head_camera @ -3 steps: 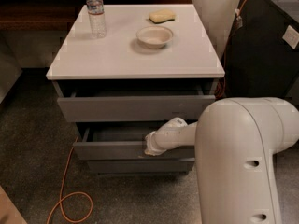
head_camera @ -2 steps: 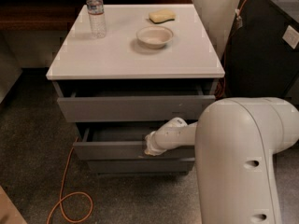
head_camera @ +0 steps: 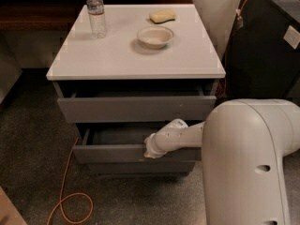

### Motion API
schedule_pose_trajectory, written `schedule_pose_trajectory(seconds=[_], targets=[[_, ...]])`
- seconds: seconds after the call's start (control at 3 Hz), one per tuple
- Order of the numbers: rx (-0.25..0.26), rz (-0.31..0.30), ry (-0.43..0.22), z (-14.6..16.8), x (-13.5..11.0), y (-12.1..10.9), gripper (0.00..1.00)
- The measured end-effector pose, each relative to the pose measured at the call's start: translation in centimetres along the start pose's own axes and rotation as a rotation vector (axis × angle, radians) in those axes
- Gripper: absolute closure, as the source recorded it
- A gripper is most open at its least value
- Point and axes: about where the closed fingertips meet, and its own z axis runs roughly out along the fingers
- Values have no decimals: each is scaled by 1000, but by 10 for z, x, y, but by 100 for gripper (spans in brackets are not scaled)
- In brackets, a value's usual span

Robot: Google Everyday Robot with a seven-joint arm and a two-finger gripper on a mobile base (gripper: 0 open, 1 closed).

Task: Open middle drawer

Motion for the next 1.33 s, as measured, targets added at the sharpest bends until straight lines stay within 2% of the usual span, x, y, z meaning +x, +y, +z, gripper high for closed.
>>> schedule_pose_trajectory(seconds=[0.33,0.67,1.0,1.33], targets=[[-26,3,-11,-7,-7,13,100],[-33,4,-14,-9,-9,16,100],[-102,16,-36,-32,-25,46,98],[-102,16,-36,-32,-25,46,74]])
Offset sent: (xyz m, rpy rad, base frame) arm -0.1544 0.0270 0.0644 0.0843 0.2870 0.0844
